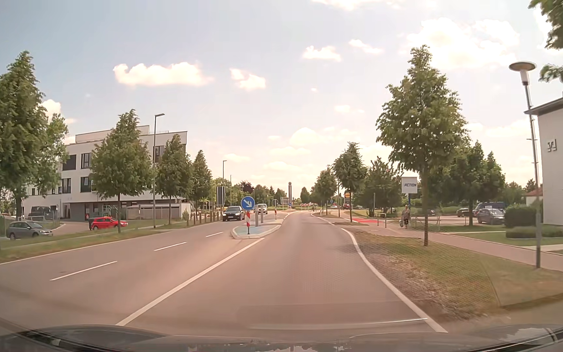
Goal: Follow the waypoints while adhering to traffic rules and regulations
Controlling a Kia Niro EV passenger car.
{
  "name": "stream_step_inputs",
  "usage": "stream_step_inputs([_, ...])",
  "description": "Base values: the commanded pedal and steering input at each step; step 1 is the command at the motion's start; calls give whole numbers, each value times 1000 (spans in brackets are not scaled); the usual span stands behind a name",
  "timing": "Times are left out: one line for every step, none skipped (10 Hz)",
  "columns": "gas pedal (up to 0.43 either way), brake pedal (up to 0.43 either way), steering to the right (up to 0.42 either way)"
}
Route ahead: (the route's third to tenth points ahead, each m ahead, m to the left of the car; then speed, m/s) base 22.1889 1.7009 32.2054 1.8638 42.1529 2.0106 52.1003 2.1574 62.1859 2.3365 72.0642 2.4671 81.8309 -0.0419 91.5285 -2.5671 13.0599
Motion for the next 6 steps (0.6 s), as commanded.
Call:
stream_step_inputs([138, 12, 5])
stream_step_inputs([138, 12, 5])
stream_step_inputs([138, 12, 5])
stream_step_inputs([138, 12, 5])
stream_step_inputs([138, 12, 5])
stream_step_inputs([138, 12, 4])
